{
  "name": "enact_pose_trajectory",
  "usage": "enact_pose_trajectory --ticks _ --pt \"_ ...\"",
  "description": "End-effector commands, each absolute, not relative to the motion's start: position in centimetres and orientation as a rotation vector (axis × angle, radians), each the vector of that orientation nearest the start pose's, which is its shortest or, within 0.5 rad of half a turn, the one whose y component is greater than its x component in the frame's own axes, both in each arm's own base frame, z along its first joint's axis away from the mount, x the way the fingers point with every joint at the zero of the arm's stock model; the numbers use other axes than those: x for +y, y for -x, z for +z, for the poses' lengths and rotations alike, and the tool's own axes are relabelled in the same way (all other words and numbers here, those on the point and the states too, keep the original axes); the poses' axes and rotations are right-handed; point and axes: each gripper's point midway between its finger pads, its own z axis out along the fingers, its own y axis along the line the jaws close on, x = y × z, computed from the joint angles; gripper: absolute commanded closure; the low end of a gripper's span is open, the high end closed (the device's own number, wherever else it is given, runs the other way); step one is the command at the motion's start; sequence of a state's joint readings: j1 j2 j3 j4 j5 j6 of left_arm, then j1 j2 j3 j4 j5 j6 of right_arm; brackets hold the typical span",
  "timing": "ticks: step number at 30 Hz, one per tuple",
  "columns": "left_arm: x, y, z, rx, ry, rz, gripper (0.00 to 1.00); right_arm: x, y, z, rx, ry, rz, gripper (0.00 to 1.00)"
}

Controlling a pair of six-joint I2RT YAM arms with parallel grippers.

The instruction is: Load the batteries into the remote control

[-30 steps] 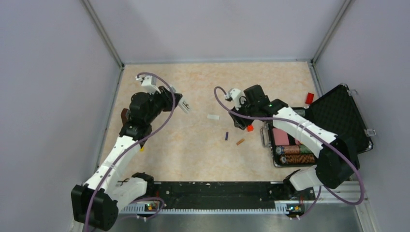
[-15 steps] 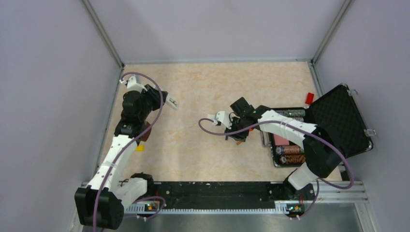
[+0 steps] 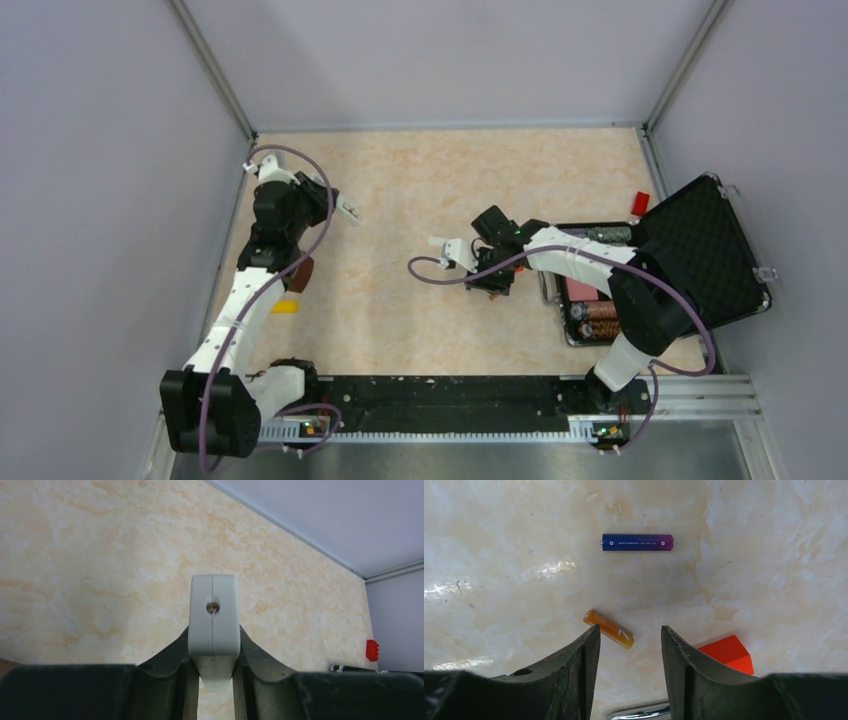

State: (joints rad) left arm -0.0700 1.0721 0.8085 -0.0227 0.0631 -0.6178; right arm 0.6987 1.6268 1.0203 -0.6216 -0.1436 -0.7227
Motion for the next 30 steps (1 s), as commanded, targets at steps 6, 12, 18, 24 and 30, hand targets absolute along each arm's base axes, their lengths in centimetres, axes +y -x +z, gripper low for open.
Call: enact_pose_trajectory --ticks 6,12,18,24,30 --pt "-5.9 -38.8 26.6 1.745 0.446 -0.546 1.00 20.7 -23.8 3.0 2.073 1.917 0.242 0.52" --pt "-5.9 -39.0 26.2 1.752 0.450 -0.554 1.00 20.3 -23.3 2.1 2.066 1.937 0.240 0.52" --pt "-6.0 -39.0 26.3 1.752 0.449 -0.562 1.00 20.7 -24.6 1.8 2.021 1.915 0.182 0.56" --pt "-6.0 -38.9 26.2 1.753 0.448 -0.569 1.00 21.3 -25.1 1.4 2.009 1.911 0.164 0.62" --pt "-5.9 -38.5 26.0 1.753 0.448 -0.568 1.00 20.8 -24.9 0.7 2.065 1.894 0.140 0.75"
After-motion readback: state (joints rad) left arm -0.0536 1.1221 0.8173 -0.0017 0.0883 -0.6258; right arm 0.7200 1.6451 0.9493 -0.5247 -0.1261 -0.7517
